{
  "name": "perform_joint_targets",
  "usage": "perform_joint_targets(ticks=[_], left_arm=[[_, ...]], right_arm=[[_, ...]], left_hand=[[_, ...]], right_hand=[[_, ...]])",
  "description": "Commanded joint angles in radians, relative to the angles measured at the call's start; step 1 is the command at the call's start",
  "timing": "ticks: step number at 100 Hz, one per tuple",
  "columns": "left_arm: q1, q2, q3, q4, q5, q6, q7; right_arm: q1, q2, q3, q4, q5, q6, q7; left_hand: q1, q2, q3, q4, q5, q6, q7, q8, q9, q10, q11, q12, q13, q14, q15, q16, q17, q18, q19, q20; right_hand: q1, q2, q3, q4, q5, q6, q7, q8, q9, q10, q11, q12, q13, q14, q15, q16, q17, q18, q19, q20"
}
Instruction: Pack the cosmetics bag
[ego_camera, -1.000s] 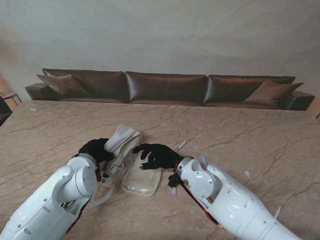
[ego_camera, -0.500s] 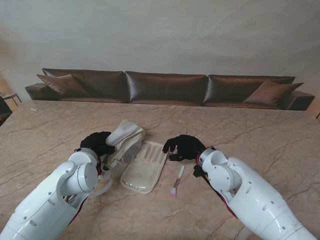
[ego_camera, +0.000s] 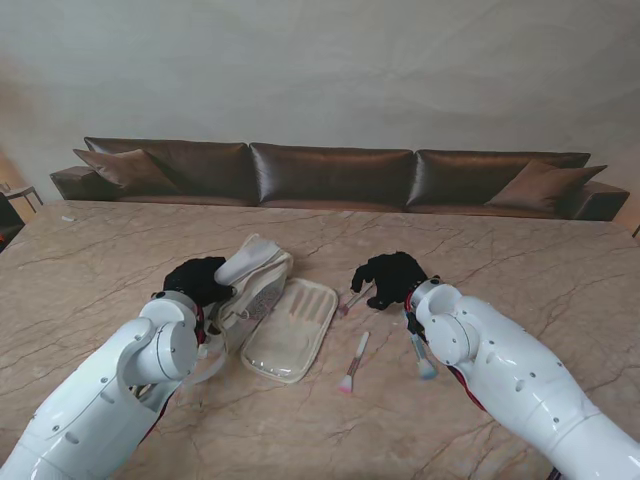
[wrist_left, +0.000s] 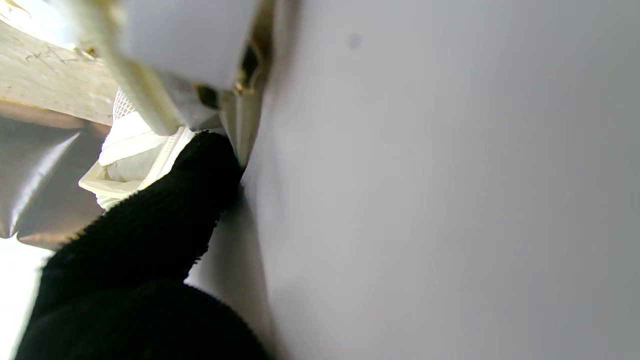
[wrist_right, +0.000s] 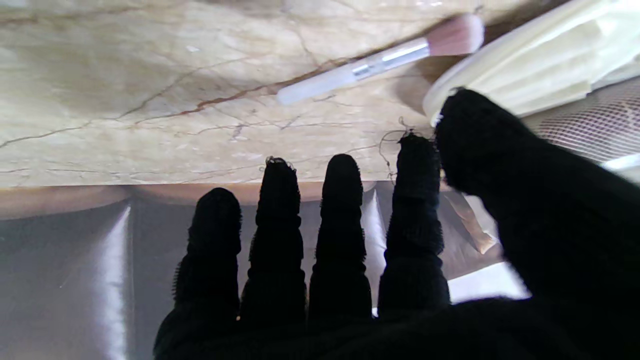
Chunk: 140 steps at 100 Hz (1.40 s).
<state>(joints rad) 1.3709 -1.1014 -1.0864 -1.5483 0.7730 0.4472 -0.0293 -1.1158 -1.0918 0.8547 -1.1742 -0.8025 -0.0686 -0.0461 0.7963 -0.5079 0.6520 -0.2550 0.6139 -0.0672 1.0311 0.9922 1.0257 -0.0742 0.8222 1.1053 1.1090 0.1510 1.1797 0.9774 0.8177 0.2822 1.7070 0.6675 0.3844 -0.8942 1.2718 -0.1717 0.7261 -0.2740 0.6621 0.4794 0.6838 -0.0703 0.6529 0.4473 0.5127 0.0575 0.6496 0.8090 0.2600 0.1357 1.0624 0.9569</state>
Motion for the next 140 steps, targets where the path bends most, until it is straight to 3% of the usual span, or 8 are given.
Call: perform_joint_targets(ticks=[1,38,65,91,110,117,122,140], left_arm=[[-0.006,-0.008,-0.001,-0.007,-0.006,-0.001,0.005],[-0.018,-0.008,0.003,0.007,-0.01,-0.025,0.005],[-0.023,-0.007,0.004,0.01,-0.012,-0.041,0.0],[-0.025,-0.006,0.009,0.015,-0.015,-0.041,-0.005],[-0.022,-0.005,0.008,0.013,-0.016,-0.043,-0.008],[-0.021,-0.006,0.007,0.013,-0.018,-0.043,-0.005],[-0.02,-0.006,0.006,0.013,-0.019,-0.043,-0.004],[-0.015,-0.007,0.005,0.012,-0.025,-0.043,-0.002]], right_arm=[[0.013,-0.005,-0.008,0.017,0.009,0.006,0.006],[0.15,-0.059,-0.193,0.261,0.068,-0.02,-0.153],[0.214,-0.107,-0.281,0.385,0.138,-0.067,-0.21],[0.264,-0.14,-0.361,0.465,0.165,-0.082,-0.227],[0.291,-0.166,-0.419,0.531,0.16,-0.074,-0.287],[0.295,-0.175,-0.429,0.548,0.166,-0.079,-0.296],[0.3,-0.18,-0.442,0.563,0.165,-0.081,-0.308],[0.311,-0.207,-0.477,0.628,0.185,-0.095,-0.337]], left_hand=[[0.114,0.123,0.068,-0.002,0.057,-0.186,0.082,0.056,0.048,-0.122,0.083,0.028,0.055,-0.037,0.046,0.016,0.017,-0.013,0.096,0.019],[0.116,0.126,0.061,-0.004,0.052,-0.19,0.084,0.055,0.045,-0.126,0.084,0.027,0.052,-0.038,0.042,0.017,0.012,-0.015,0.095,0.018],[0.116,0.128,0.059,-0.003,0.052,-0.19,0.085,0.055,0.045,-0.126,0.084,0.027,0.055,-0.04,0.042,0.018,0.013,-0.017,0.095,0.018],[0.118,0.129,0.056,-0.003,0.048,-0.19,0.085,0.054,0.042,-0.126,0.084,0.027,0.052,-0.038,0.041,0.02,0.012,-0.017,0.095,0.018],[0.119,0.131,0.051,-0.003,0.045,-0.191,0.084,0.052,0.04,-0.128,0.084,0.027,0.051,-0.039,0.04,0.021,0.007,-0.018,0.093,0.019],[0.12,0.131,0.05,-0.003,0.045,-0.192,0.085,0.052,0.041,-0.128,0.084,0.026,0.051,-0.039,0.039,0.021,0.006,-0.018,0.093,0.019],[0.12,0.13,0.049,-0.003,0.044,-0.191,0.085,0.051,0.041,-0.128,0.084,0.026,0.05,-0.039,0.039,0.021,0.006,-0.018,0.093,0.02],[0.12,0.129,0.049,-0.003,0.044,-0.191,0.085,0.047,0.04,-0.128,0.084,0.026,0.049,-0.039,0.038,0.022,0.006,-0.018,0.093,0.02]], right_hand=[[0.069,-0.021,0.054,-0.003,-0.015,-0.024,0.004,-0.007,-0.051,-0.004,-0.004,0.012,-0.047,-0.032,0.013,0.003,-0.037,-0.014,-0.024,-0.007],[0.031,-0.051,0.043,-0.014,-0.071,-0.05,0.003,-0.024,-0.093,-0.008,0.019,0.016,-0.102,-0.04,0.055,-0.011,-0.073,-0.017,-0.038,-0.018],[0.02,-0.059,0.033,-0.019,-0.098,-0.096,0.008,-0.043,-0.096,-0.012,0.027,0.011,-0.114,-0.046,0.068,-0.016,-0.082,-0.014,-0.04,-0.025],[0.002,-0.069,0.024,-0.023,-0.035,-0.104,0.041,-0.05,-0.07,-0.012,0.035,0.011,-0.099,-0.042,0.08,-0.016,-0.074,-0.009,-0.03,-0.024],[-0.008,-0.073,0.021,-0.025,0.05,-0.127,0.078,-0.04,-0.011,-0.024,0.047,0.015,-0.043,-0.044,0.097,-0.012,-0.03,0.001,-0.002,-0.019],[0.032,-0.111,0.007,-0.169,0.095,-0.17,0.172,-0.137,0.001,-0.028,0.046,0.022,-0.037,-0.045,0.095,-0.009,-0.026,0.0,0.011,-0.025],[0.04,-0.131,-0.004,-0.214,0.12,-0.203,0.227,-0.164,0.017,-0.033,0.049,0.024,-0.022,-0.047,0.098,-0.009,-0.015,0.001,0.021,-0.022],[0.057,-0.156,-0.017,-0.239,0.156,-0.241,0.311,-0.202,0.053,-0.04,0.058,0.027,0.01,-0.049,0.108,-0.005,0.01,0.003,0.043,-0.018]])
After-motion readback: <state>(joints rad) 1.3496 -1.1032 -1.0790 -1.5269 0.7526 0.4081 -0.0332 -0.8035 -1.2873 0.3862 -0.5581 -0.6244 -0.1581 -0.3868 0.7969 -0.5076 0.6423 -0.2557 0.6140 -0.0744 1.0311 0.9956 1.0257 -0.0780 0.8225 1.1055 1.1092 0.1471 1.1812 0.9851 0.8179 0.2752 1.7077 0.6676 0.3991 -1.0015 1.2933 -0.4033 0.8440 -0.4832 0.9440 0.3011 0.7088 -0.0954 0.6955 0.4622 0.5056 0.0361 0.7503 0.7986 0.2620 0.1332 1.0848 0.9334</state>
